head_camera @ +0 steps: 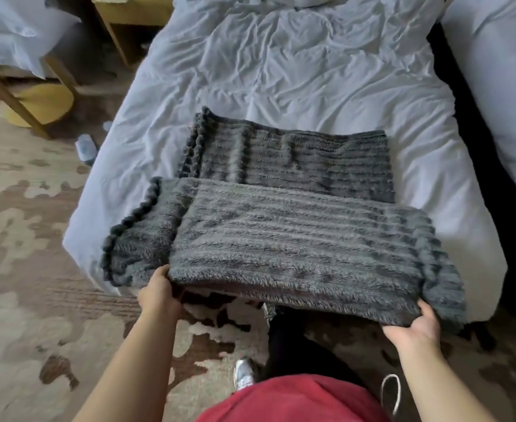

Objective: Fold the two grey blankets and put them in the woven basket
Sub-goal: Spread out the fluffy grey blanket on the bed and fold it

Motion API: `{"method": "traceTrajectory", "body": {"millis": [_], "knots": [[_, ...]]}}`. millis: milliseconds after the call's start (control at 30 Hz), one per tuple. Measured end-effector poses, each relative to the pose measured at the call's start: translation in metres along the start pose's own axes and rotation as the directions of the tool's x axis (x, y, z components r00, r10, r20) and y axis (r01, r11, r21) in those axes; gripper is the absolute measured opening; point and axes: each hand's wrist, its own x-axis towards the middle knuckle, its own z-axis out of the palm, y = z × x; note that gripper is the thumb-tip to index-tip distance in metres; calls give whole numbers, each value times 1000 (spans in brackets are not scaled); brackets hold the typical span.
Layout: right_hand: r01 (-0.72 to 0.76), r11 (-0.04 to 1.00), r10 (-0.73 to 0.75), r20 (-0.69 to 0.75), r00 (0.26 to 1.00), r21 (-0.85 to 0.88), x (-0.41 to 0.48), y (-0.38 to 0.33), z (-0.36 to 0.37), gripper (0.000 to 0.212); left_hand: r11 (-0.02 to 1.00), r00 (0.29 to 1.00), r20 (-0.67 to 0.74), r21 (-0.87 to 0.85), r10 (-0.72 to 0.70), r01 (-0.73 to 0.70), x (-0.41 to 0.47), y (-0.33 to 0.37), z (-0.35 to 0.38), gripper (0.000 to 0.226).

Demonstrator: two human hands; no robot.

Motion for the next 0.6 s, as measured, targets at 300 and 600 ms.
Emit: {"method": "traceTrajectory", "body": {"millis": [300, 600], "knots": [[21, 1000, -21, -33, 999, -1, -28, -3, -11, 41, 999, 989, -144, -28, 33, -37, -30, 0, -10, 42], [172, 959, -208, 146, 967, 228, -12, -99, 177, 30, 944, 897, 299, -155, 326, -291, -63, 98, 173, 26]]}}
